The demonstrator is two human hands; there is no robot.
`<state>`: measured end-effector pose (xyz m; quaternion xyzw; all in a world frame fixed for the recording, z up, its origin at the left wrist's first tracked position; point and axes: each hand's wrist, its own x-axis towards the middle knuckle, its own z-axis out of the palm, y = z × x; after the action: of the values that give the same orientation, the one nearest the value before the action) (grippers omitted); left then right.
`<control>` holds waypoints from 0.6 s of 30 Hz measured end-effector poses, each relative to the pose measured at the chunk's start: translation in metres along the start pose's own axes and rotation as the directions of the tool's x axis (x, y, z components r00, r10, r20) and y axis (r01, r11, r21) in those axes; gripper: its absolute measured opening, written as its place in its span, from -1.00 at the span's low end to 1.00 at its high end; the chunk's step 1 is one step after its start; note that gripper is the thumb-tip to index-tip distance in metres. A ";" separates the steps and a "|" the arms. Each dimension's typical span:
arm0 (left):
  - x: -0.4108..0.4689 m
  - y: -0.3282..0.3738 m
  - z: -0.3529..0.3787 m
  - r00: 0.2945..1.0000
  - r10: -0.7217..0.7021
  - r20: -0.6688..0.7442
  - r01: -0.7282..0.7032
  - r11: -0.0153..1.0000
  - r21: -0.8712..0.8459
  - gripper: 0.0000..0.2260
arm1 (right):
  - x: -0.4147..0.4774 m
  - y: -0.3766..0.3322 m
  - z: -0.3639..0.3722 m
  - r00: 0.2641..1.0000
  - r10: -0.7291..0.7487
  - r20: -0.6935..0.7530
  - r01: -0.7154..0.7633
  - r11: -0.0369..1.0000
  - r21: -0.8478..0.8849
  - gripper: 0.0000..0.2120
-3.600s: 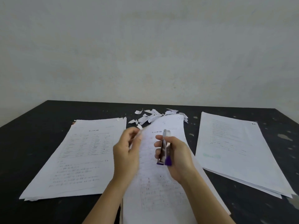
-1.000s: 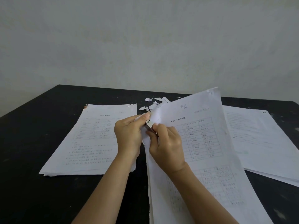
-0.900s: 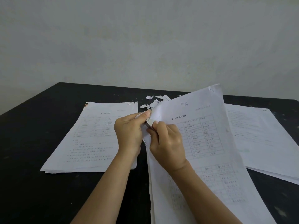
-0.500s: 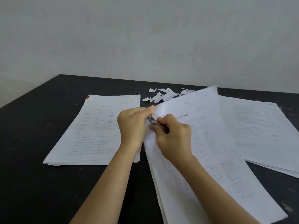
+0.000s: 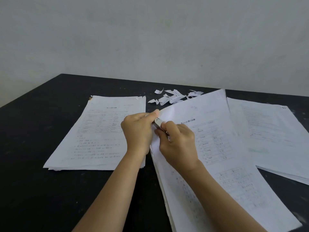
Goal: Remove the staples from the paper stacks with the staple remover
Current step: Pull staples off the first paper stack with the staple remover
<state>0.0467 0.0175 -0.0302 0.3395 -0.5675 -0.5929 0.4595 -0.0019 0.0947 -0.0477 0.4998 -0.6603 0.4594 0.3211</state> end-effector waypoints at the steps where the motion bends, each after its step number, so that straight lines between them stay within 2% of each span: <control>1: 0.001 -0.001 0.000 1.000 -0.008 -0.010 0.008 1.000 -0.005 -0.59 | 0.001 0.000 0.001 0.999 -0.043 -0.020 0.042 0.999 -0.021 -0.65; 5: 0.003 -0.005 -0.002 0.997 -0.078 -0.010 0.078 0.996 -0.048 -0.52 | -0.001 0.002 0.006 0.991 -0.130 -0.038 0.127 0.988 -0.083 -0.46; 9: 0.006 -0.009 -0.001 0.986 -0.168 -0.013 0.167 0.983 -0.075 -0.50 | -0.009 0.009 0.011 0.979 -0.204 0.019 0.204 0.958 -0.201 -0.60; 12: 0.010 -0.013 0.000 0.972 -0.229 -0.055 0.226 0.972 -0.066 -0.51 | -0.014 0.011 0.013 0.977 -0.195 0.087 0.212 0.937 -0.277 -0.66; 15: 0.011 -0.015 0.001 0.959 -0.268 -0.097 0.267 0.963 -0.015 -0.52 | -0.017 0.009 0.014 0.967 -0.208 0.147 0.247 0.904 -0.348 -0.92; 16: 0.012 -0.015 0.001 0.954 -0.281 -0.107 0.282 0.959 -0.004 -0.52 | -0.018 0.009 0.014 0.965 -0.213 0.154 0.255 0.897 -0.360 -0.92; 18: 0.014 -0.017 0.001 0.944 -0.308 -0.122 0.310 0.951 0.001 -0.52 | -0.019 0.010 0.015 0.966 -0.224 0.130 0.258 0.891 -0.373 -0.74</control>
<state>0.0383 0.0040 -0.0451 0.4639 -0.4848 -0.6303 0.3906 -0.0049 0.0885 -0.0725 0.5235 -0.6836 0.2554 0.4399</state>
